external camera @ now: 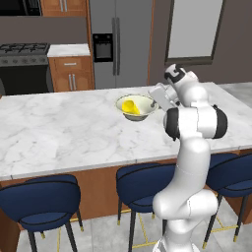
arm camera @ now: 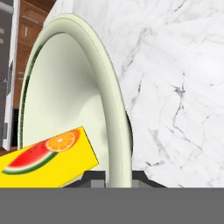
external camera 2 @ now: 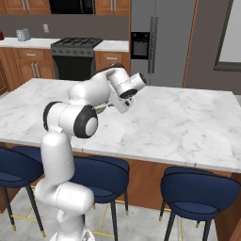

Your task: Place the cup inside the bowl on the dining table and move the bowl to any counter.

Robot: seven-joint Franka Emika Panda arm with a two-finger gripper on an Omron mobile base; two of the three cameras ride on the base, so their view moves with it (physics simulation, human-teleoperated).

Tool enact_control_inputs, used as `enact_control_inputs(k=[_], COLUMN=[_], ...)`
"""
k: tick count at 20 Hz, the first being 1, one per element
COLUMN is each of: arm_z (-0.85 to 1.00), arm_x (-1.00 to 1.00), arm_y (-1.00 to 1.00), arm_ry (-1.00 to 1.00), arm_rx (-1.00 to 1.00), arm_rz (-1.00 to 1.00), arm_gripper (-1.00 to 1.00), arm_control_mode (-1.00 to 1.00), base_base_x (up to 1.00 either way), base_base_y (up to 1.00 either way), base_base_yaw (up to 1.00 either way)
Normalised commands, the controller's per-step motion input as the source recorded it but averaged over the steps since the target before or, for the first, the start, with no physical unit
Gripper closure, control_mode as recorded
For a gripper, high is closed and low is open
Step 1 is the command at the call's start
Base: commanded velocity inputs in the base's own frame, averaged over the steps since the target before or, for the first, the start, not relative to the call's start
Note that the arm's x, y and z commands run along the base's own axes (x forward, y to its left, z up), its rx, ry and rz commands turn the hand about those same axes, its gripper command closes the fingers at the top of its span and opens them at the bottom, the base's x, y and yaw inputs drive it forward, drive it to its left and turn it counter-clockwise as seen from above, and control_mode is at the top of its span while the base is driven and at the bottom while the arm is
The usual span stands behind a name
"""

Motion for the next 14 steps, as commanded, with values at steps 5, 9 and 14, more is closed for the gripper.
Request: enact_control_inputs(k=[5,9,14], arm_z=[0.24,0.16,0.07], arm_x=[0.0,0.0,0.0], arm_y=[0.0,0.0,0.0], arm_ry=[0.0,0.0,0.0], arm_rx=[0.0,0.0,0.0], arm_rz=[0.0,0.0,0.0], arm_gripper=[1.0,1.0,1.0], arm_control_mode=[-1.0,-1.0,-1.0], base_base_x=[0.0,0.0,0.0], base_base_y=[0.0,0.0,0.0], base_base_yaw=[0.0,0.0,0.0])
